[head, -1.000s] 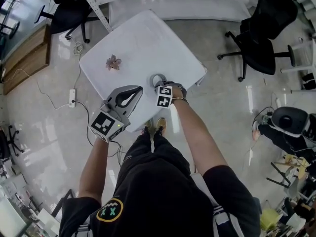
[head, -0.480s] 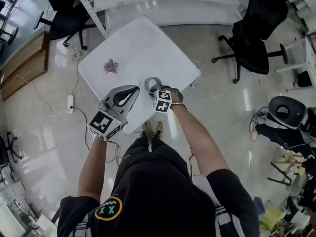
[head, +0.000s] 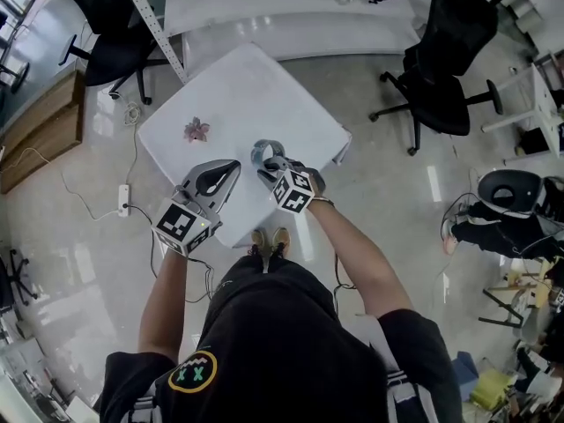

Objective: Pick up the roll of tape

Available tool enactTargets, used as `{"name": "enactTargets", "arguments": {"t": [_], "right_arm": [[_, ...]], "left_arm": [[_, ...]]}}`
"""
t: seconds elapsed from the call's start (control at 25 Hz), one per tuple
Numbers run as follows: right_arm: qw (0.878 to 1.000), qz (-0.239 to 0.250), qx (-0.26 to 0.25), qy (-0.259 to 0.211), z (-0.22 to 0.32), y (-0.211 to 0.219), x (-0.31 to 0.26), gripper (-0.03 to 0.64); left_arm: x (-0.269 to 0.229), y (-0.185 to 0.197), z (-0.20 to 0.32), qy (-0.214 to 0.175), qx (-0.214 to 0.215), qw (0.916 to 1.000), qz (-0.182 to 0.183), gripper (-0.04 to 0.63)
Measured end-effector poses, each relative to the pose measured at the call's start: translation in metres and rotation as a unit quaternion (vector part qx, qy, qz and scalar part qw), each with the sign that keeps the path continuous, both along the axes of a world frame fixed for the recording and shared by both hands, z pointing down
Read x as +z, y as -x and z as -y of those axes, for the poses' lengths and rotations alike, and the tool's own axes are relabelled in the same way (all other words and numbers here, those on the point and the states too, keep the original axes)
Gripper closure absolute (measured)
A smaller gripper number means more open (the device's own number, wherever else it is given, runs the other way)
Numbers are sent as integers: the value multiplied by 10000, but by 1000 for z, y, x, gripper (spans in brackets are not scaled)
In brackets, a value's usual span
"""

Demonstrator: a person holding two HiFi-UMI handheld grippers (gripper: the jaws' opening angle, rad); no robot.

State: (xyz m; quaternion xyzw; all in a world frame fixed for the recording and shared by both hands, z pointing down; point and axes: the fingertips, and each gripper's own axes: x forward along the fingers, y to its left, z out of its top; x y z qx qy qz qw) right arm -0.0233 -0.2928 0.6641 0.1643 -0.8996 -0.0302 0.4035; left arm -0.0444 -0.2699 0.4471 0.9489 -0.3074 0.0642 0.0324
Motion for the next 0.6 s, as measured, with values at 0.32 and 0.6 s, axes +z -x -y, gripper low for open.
{"name": "enactTargets", "arguments": {"t": [0.32,0.6], "right_arm": [[9962,683,446,-311,-1,-9,-67,552],[9875,1263,639,-694,-1,-12,-130,551]], "left_arm": [[-7,4,-3,-78,29,10000,-38,580],[-15,10,-2,-161,13,9998,-84,580]]}}
